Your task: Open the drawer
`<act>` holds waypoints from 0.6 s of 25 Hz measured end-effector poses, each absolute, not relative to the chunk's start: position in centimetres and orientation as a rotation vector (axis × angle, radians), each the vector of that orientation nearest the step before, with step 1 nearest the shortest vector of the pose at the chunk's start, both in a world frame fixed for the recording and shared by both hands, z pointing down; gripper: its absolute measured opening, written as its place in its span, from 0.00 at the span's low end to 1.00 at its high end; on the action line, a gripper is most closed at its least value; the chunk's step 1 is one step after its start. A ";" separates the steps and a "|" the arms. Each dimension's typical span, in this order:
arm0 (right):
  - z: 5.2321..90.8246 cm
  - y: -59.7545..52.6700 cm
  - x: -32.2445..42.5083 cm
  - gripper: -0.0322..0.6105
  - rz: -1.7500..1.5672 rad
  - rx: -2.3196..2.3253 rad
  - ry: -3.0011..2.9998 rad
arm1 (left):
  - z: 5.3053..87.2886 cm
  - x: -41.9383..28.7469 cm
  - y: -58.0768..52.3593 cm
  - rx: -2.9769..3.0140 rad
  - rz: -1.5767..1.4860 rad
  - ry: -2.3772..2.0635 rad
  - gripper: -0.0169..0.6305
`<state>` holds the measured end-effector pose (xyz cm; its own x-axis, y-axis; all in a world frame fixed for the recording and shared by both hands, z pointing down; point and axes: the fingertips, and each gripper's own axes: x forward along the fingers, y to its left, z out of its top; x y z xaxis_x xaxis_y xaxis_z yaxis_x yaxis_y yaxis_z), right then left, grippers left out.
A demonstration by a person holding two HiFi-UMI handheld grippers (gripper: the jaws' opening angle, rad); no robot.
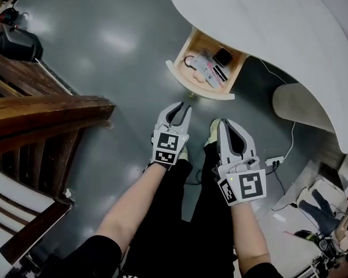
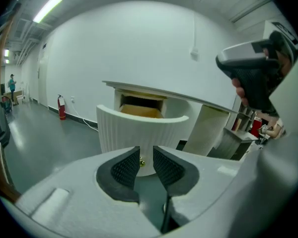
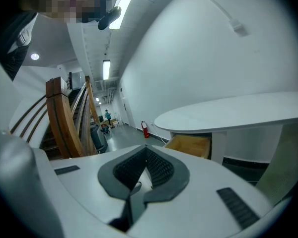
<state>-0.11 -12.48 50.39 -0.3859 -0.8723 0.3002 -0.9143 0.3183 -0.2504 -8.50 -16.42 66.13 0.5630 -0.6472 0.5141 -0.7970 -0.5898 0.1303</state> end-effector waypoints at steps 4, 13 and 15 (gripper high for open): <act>48.4 -11.6 0.1 0.07 0.586 1.672 -2.442 | 61.6 -8.6 -15.4 2.457 0.583 -1.144 0.15; 42.7 -10.6 -0.2 0.07 0.539 1.689 -2.438 | 50.7 -7.8 -13.2 2.543 0.510 -1.072 0.10; 40.8 -10.5 -0.3 0.07 0.518 1.693 -2.444 | 47.9 -7.7 -12.6 2.551 0.476 -1.062 0.09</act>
